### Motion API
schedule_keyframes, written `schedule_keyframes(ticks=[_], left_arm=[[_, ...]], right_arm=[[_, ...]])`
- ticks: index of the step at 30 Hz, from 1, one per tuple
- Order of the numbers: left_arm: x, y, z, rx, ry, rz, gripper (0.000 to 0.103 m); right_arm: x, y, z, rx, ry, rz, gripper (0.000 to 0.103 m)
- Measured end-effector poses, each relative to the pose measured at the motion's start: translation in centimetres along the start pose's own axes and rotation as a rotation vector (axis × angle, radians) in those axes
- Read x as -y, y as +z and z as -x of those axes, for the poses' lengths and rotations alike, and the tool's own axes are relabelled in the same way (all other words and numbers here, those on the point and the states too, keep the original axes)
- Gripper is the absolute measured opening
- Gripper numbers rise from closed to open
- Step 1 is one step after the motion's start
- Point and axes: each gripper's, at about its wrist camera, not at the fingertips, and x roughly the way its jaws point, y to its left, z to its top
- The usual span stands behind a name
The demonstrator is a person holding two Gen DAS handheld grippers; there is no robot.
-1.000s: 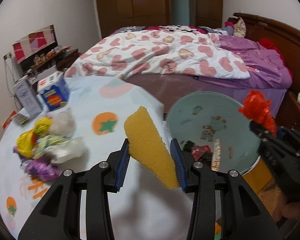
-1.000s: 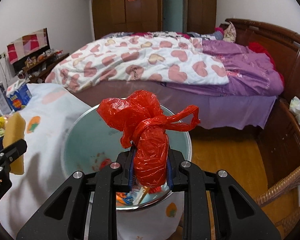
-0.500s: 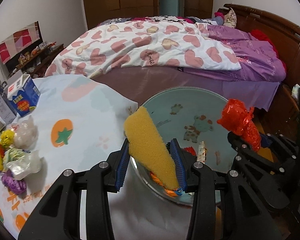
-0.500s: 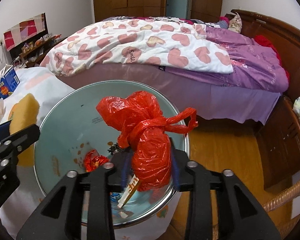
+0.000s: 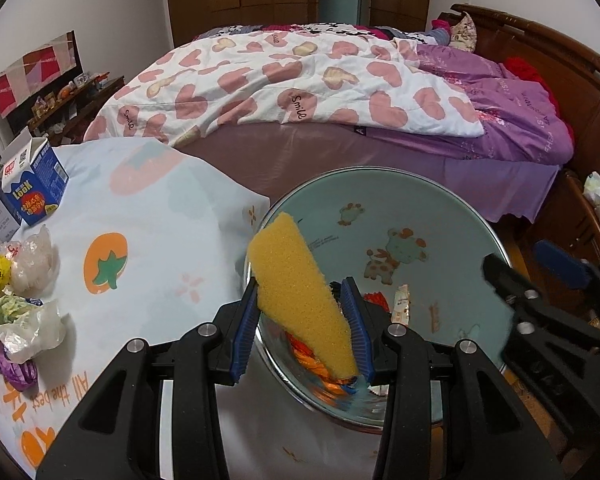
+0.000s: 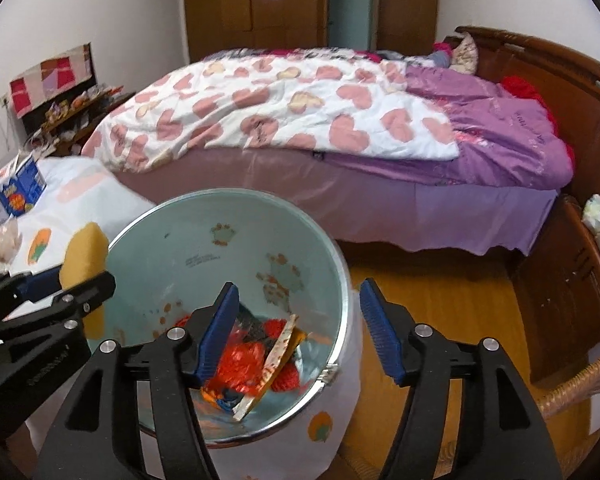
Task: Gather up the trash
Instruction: 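Open both grippers to drop the sponge and red bag into the wastebasket, then move both open grippers back toward the remaining bags on the table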
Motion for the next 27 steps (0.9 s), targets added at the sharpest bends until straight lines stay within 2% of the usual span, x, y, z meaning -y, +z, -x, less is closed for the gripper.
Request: schedule_keyframes(ticks=[2, 3, 4, 5, 9, 11, 17, 20, 27], left_arm=[[0.2, 0.1, 0.0, 0.004, 0.004, -0.004, 0.045], [0.4, 0.2, 0.1, 0.003, 0.005, -0.006, 0.051], [0.5, 0.2, 0.2, 0.002, 0.006, -0.005, 0.073], [0.5, 0.2, 0.4, 0.007, 0.004, -0.003, 0.087], [0.3, 0.2, 1.9, 0.054, -0.025, -0.012, 0.094], [0.0, 0.2, 2.7, 0.081, -0.009, -0.006, 0.097], [-2.2, -0.4, 4.9, 0.113, 0.002, 0.044, 0.097], [-3.7, -1.1, 5.9, 0.123, 0.017, 0.07, 0.097], [-8.0, -3.4, 8.7, 0.178, 0.101, 0.139, 0.097]], right_arm=[[0.5, 0.0, 0.7, 0.015, -0.024, -0.018, 0.064], [0.7, 0.0, 0.9, 0.018, -0.033, -0.026, 0.067], [0.9, -0.1, 1.2, 0.023, -0.043, -0.038, 0.069], [1.1, -0.1, 1.4, 0.027, -0.048, -0.047, 0.072], [2.0, -0.6, 2.3, 0.042, -0.078, -0.089, 0.079], [2.2, -0.9, 2.7, 0.045, -0.089, -0.12, 0.08], [0.7, -1.5, 3.5, 0.065, -0.126, -0.113, 0.089], [-0.6, -1.7, 4.2, 0.092, -0.172, -0.081, 0.094], [-4.2, -2.2, 4.8, 0.063, -0.031, -0.113, 0.094]])
